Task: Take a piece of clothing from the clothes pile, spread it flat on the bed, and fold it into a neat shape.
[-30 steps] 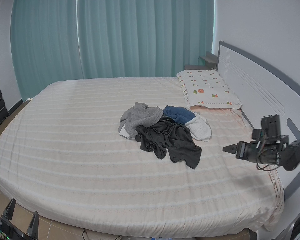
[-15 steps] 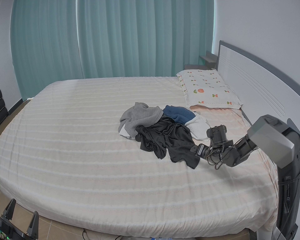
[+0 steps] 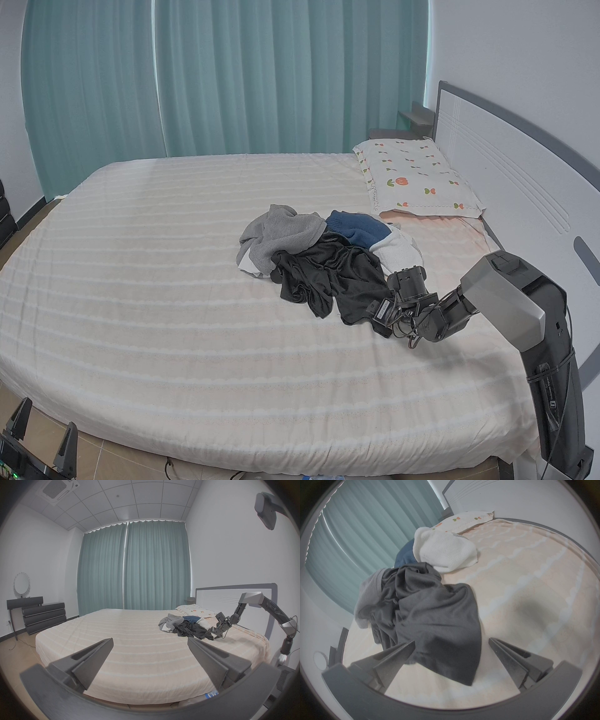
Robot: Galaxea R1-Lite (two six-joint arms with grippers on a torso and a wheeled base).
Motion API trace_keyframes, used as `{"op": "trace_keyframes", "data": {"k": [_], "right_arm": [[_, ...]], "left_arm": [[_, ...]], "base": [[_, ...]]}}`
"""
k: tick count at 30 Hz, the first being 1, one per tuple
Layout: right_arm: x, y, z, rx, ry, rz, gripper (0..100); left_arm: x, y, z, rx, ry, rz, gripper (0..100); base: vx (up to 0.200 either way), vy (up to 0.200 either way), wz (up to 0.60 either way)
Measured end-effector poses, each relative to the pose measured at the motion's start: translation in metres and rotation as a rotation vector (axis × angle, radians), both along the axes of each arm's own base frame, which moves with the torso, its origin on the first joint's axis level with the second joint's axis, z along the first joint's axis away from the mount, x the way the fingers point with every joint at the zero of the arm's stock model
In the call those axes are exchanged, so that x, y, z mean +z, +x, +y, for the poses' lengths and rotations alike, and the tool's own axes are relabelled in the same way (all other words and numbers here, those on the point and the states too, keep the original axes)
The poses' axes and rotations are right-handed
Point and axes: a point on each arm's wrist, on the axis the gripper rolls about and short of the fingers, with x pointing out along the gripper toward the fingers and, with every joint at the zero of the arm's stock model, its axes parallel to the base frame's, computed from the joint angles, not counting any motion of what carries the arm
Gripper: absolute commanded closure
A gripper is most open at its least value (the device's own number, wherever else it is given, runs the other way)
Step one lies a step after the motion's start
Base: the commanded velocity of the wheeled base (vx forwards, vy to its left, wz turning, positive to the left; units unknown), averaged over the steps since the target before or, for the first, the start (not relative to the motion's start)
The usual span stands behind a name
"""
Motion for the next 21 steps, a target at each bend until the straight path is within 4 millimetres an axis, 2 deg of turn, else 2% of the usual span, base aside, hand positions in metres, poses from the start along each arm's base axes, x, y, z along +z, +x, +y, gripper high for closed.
{"op": "trace_keyframes", "data": {"k": [14, 15, 21], "right_arm": [[-0.01, 0.019, 0.007, -0.053, 0.034, -0.05, 0], [-0.011, 0.02, 0.007, -0.054, 0.037, -0.051, 100], [-0.014, 0.022, 0.01, -0.065, 0.058, -0.058, 100]], "left_arm": [[0.0, 0.0, 0.0, 0.001, -0.001, 0.0, 0], [0.0, 0.0, 0.0, 0.0, -0.001, 0.0, 0], [0.0, 0.0, 0.0, 0.001, -0.001, 0.0, 0]], "base": [[0.0, 0.0, 0.0], [0.0, 0.0, 0.0], [0.0, 0.0, 0.0]]}}
